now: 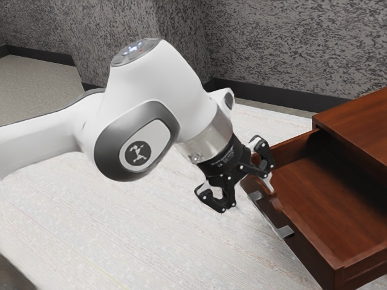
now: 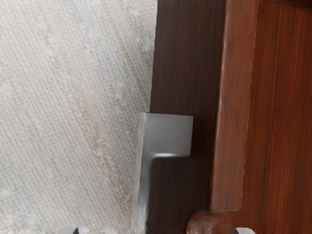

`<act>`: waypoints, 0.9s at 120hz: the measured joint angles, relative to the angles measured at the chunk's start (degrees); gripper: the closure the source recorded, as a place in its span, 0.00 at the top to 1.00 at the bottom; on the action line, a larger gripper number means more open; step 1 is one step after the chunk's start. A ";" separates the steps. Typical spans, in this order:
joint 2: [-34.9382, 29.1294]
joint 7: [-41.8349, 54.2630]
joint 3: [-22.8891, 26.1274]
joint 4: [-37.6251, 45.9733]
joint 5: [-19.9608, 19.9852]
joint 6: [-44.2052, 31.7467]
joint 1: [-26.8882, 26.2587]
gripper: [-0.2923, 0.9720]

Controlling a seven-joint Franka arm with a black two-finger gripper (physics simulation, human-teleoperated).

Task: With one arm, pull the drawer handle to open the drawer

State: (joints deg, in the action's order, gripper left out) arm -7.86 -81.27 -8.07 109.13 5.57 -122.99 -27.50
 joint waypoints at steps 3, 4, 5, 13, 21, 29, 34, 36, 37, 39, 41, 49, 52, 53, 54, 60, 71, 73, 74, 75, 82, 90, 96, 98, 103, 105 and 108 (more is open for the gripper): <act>0.09 -0.04 0.00 -1.58 -0.25 0.91 -0.06 0.55; 0.11 -0.06 -0.02 -2.07 -0.34 1.26 -0.08 0.56; 0.13 -0.07 -0.05 -2.62 -0.43 1.67 -0.11 0.57; 0.29 -0.18 -0.36 -6.67 -0.94 5.59 0.10 0.62; 0.21 -0.22 -2.81 -10.49 -1.19 11.28 -0.38 0.66; -0.13 -0.31 -6.11 -11.53 -1.26 15.91 0.51 0.69; -0.56 -0.93 -6.85 -11.73 -1.42 18.63 0.61 0.70; -0.76 -1.21 -7.01 -11.73 -1.69 19.67 0.51 0.71; -0.85 -1.34 -7.07 -11.68 -1.88 20.16 0.45 0.71; -0.98 -1.60 -7.18 -11.58 -2.24 21.07 0.34 0.72; -1.13 -1.85 -7.26 -11.43 -2.59 21.92 0.21 0.72; -2.17 -2.78 -7.36 -10.43 -3.57 24.68 -0.93 0.73; -2.42 -3.09 -7.39 -10.07 -3.81 25.50 -1.30 0.74; -2.48 -3.20 -7.40 -9.97 -3.88 25.76 -1.38 0.74; -2.53 -3.30 -7.41 -9.88 -3.96 26.00 -1.45 0.74; -2.72 -3.90 -7.45 -9.56 -4.43 27.27 -1.64 0.75; -2.82 -4.86 -7.48 -9.05 -5.45 28.91 -1.65 0.75; -2.82 -5.02 -7.48 -8.97 -5.58 29.14 -1.65 0.75; -2.83 -5.10 -7.48 -8.92 -5.63 29.24 -1.65 0.76; -2.83 -5.18 -7.49 -8.88 -5.69 29.35 -1.66 0.76; -2.84 -5.68 -7.54 -8.56 -5.97 29.95 -1.65 0.76; -2.88 -6.21 -7.59 -8.33 -6.17 30.46 -1.67 0.76; -2.90 -6.56 -7.63 -8.26 -6.26 30.74 -1.66 0.76; -2.91 -6.67 -7.64 -8.25 -6.29 30.82 -1.67 0.76; -2.94 -6.94 -7.68 -8.18 -6.33 30.99 -1.68 0.76; -2.96 -7.04 -7.70 -8.14 -6.35 31.05 -1.68 0.76; -2.99 -7.19 -7.73 -8.10 -6.37 31.14 -1.68 0.77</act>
State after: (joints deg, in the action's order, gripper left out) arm -10.85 -88.45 -15.80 101.03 -0.80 -91.85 -29.18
